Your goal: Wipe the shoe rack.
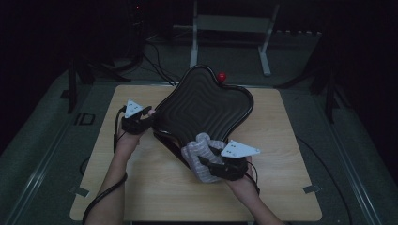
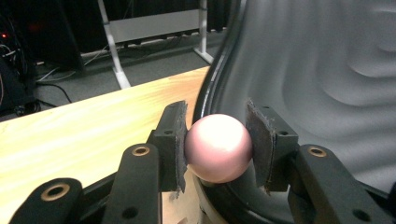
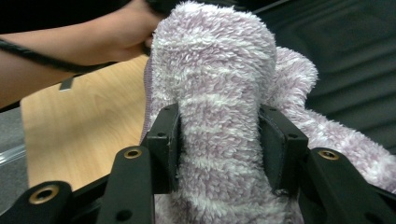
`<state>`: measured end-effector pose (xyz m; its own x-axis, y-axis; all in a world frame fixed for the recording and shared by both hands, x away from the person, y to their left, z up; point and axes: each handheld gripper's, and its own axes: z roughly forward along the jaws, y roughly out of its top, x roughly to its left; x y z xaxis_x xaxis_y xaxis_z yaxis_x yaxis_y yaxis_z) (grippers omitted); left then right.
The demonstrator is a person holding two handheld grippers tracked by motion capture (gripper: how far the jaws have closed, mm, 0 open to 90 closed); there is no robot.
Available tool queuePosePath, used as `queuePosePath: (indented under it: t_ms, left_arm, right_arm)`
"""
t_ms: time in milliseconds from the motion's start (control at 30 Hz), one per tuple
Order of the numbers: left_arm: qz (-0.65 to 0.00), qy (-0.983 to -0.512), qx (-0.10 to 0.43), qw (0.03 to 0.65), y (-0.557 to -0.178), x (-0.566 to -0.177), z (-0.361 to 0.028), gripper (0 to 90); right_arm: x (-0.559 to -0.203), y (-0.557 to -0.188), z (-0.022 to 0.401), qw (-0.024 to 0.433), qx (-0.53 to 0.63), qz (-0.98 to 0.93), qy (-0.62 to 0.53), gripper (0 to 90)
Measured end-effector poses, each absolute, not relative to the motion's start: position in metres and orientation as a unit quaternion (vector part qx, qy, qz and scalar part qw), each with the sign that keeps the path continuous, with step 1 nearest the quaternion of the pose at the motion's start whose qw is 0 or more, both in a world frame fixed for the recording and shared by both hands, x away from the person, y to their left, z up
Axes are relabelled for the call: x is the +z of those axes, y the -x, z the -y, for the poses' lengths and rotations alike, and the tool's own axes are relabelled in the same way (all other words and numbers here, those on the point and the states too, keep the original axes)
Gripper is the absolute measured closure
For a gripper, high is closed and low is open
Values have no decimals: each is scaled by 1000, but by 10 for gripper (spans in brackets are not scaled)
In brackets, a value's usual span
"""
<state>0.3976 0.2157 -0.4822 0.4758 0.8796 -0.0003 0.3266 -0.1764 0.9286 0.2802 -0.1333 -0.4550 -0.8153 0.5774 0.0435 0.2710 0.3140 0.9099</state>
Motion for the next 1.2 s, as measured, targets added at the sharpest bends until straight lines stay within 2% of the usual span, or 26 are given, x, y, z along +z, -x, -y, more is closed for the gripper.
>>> queuePosePath:
  t_ms: [600,967,1200]
  left_arm:
    - [-400,-704,307,499,-309,-489,-209,592]
    - [-402,-689,303,522,-288,-494,-205,587]
    - [-398,-685,291,536,-288,-495,-203,467]
  right_arm:
    - [-454,-318,179,192,507,-779,-315,552]
    - [-456,-336,184,195,516,-768,-325,591]
    - [-452,-332,181,214,508,-771,-319,683]
